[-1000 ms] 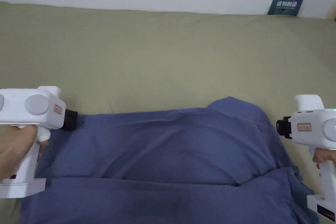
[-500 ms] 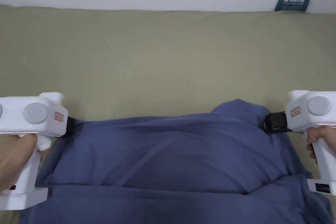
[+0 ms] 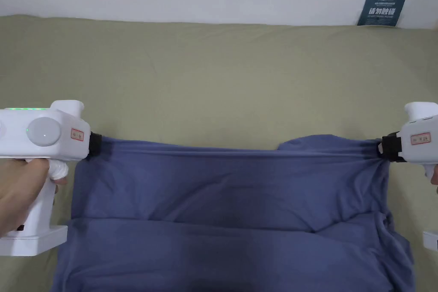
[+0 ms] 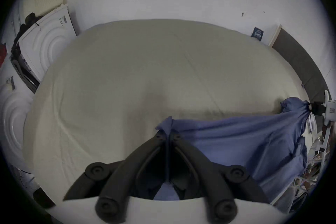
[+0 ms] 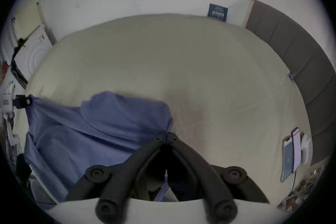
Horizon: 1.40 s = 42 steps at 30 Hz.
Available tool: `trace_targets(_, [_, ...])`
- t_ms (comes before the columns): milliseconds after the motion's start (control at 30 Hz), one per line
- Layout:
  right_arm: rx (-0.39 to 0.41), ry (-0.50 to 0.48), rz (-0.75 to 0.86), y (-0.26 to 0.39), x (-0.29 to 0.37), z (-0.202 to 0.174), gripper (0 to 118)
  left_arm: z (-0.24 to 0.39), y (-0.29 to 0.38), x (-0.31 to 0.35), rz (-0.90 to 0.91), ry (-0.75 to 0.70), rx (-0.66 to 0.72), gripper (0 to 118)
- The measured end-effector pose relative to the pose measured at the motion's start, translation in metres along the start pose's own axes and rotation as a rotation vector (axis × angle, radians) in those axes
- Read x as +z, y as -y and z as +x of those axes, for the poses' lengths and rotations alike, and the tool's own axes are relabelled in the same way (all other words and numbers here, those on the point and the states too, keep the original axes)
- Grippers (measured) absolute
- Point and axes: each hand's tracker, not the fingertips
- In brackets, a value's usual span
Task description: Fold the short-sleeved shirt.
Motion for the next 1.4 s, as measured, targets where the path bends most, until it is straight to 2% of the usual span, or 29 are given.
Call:
trace_targets(167, [0.021, -0.022, 0.063, 0.019, 0.057, -0.001, 0, -0.005, 0.023, 0.051, 0.042, 0.014, -0.013, 2])
trace_targets(367, [0.022, -0.051, 0.117, 0.071, 0.112, -0.002, 0, -0.016, 0.072, 0.103, 0.083, 0.046, -0.02, 2])
trace_targets(533, [-0.009, -0.08, 0.125, 0.128, 0.142, 0.001, 0, -0.022, 0.122, 0.13, 0.094, 0.055, -0.022, 2])
trace_targets(667, [0.014, -0.068, 0.065, 0.173, 0.14, -0.001, 0, -0.026, 0.165, 0.131, 0.079, 0.076, -0.022, 2])
trace_targets(833, [-0.025, -0.069, -0.008, 0.205, 0.117, 0.001, 0, -0.028, 0.199, 0.11, 0.017, 0.061, -0.036, 2])
trace_targets(1033, [-0.041, -0.038, -0.04, 0.221, 0.098, -0.004, 0, -0.027, 0.203, 0.1, -0.007, 0.045, 0.003, 2])
trace_targets(1200, [-0.021, -0.005, -0.018, 0.22, 0.101, -0.016, 0, -0.019, 0.199, 0.104, 0.006, 0.026, 0.013, 4])
trace_targets(1233, [-0.019, 0.007, -0.007, 0.218, 0.103, -0.018, 6, -0.018, 0.198, 0.106, 0.01, 0.02, 0.015, 16])
trace_targets(1267, [-0.019, 0.014, 0.001, 0.215, 0.107, -0.02, 22, -0.015, 0.199, 0.11, 0.023, 0.015, 0.017, 43])
trace_targets(1300, [-0.025, 0.023, 0.019, 0.212, 0.11, -0.021, 55, -0.013, 0.198, 0.111, 0.03, 0.007, 0.019, 84])
trace_targets(1333, [-0.033, 0.029, 0.025, 0.209, 0.113, -0.024, 110, -0.012, 0.197, 0.113, 0.034, -0.001, 0.022, 118])
trace_targets(1367, [-0.037, 0.027, 0.039, 0.207, 0.116, -0.026, 116, -0.011, 0.196, 0.119, 0.068, -0.012, 0.028, 118])
trace_targets(1400, [-0.035, 0.023, 0.111, 0.204, 0.123, -0.029, 109, -0.011, 0.195, 0.124, 0.117, -0.031, 0.025, 117])
